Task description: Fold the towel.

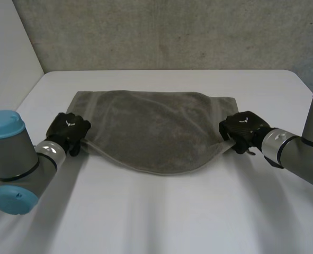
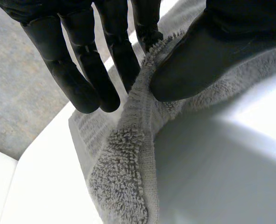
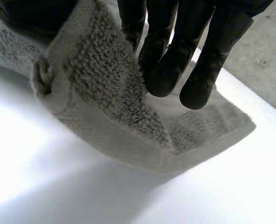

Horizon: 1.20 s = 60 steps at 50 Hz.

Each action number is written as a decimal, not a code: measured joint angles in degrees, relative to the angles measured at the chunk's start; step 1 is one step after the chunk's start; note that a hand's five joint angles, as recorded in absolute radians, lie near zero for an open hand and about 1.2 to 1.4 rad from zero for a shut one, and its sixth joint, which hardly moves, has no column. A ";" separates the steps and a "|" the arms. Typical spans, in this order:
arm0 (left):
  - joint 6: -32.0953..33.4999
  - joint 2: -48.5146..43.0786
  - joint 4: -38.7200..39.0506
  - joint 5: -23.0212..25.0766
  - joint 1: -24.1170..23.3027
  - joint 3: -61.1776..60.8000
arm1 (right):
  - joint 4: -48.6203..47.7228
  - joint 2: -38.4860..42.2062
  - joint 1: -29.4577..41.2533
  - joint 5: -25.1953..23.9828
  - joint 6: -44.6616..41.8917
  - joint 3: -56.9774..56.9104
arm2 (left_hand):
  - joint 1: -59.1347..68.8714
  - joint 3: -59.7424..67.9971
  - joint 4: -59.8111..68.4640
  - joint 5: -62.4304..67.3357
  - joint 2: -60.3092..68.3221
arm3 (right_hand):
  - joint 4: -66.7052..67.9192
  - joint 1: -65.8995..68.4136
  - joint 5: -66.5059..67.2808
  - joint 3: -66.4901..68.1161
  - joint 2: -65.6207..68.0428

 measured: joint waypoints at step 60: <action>-9.55 -11.78 -5.65 -1.24 -2.42 25.83 | 9.75 6.66 -2.51 7.08 -10.92 -15.54 | 0.00 0.07 0.00 0.01 0.00 | 0.00 0.00 0.00 0.02 0.00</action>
